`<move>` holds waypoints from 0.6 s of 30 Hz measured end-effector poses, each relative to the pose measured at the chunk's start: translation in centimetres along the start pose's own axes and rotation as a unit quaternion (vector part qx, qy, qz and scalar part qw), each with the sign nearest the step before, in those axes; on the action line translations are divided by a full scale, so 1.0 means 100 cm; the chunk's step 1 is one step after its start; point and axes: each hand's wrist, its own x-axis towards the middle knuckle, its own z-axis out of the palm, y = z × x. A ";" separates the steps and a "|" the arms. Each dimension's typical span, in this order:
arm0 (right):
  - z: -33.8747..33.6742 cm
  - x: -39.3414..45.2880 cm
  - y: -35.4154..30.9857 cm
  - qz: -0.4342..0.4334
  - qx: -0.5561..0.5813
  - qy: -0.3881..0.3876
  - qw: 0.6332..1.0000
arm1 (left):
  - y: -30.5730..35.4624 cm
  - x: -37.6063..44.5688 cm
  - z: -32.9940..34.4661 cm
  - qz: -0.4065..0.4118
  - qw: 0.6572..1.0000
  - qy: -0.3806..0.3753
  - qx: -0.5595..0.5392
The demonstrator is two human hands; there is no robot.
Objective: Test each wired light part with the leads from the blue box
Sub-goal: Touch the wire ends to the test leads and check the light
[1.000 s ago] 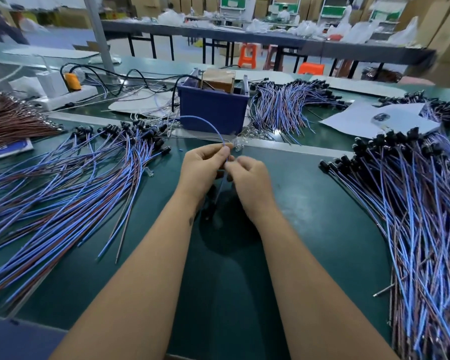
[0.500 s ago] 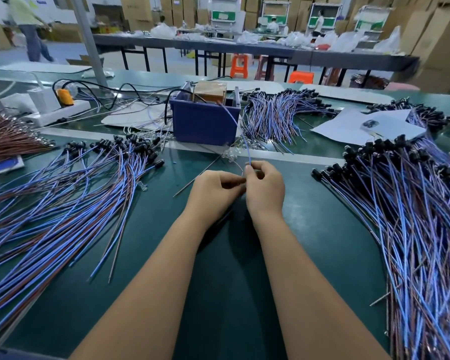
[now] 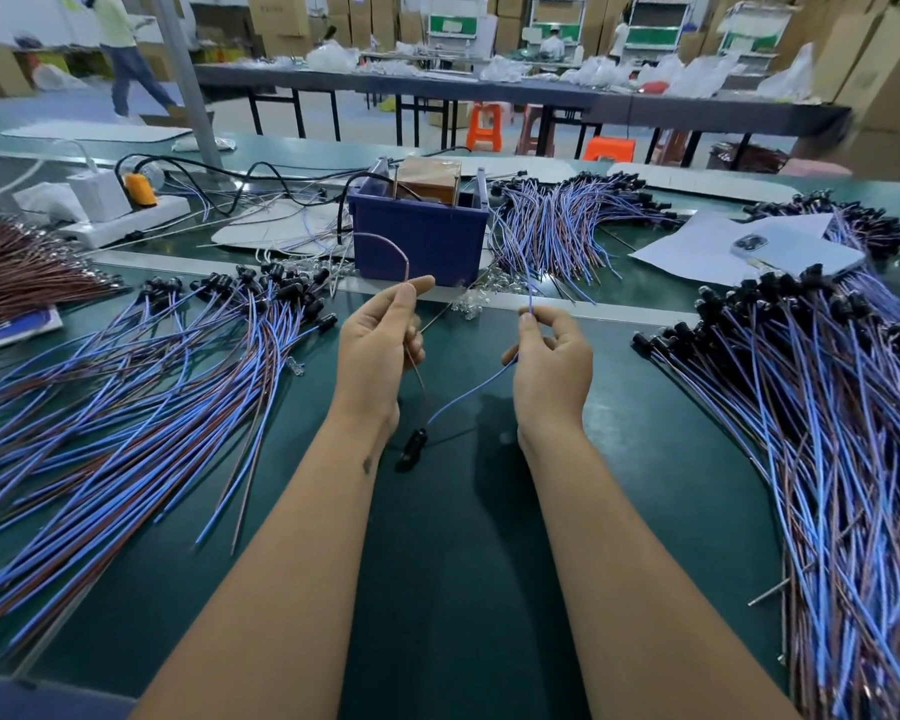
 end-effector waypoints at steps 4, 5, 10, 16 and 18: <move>0.001 -0.002 -0.002 -0.015 0.007 -0.022 1.000 | 0.004 -0.001 0.000 0.020 0.998 -0.054 -0.013; 0.001 -0.002 -0.002 -0.017 0.008 -0.028 0.999 | 0.005 -0.002 0.001 0.023 0.998 -0.066 -0.007; 0.003 -0.004 -0.001 -0.040 -0.016 -0.054 0.998 | 0.002 -0.002 0.003 0.002 0.998 -0.027 0.059; 0.002 -0.003 0.001 -0.037 -0.012 -0.060 0.997 | -0.002 0.003 -0.002 0.006 0.994 0.069 0.086; 0.003 -0.003 0.001 -0.035 -0.014 -0.064 0.997 | -0.003 0.005 -0.005 0.017 0.992 0.097 0.084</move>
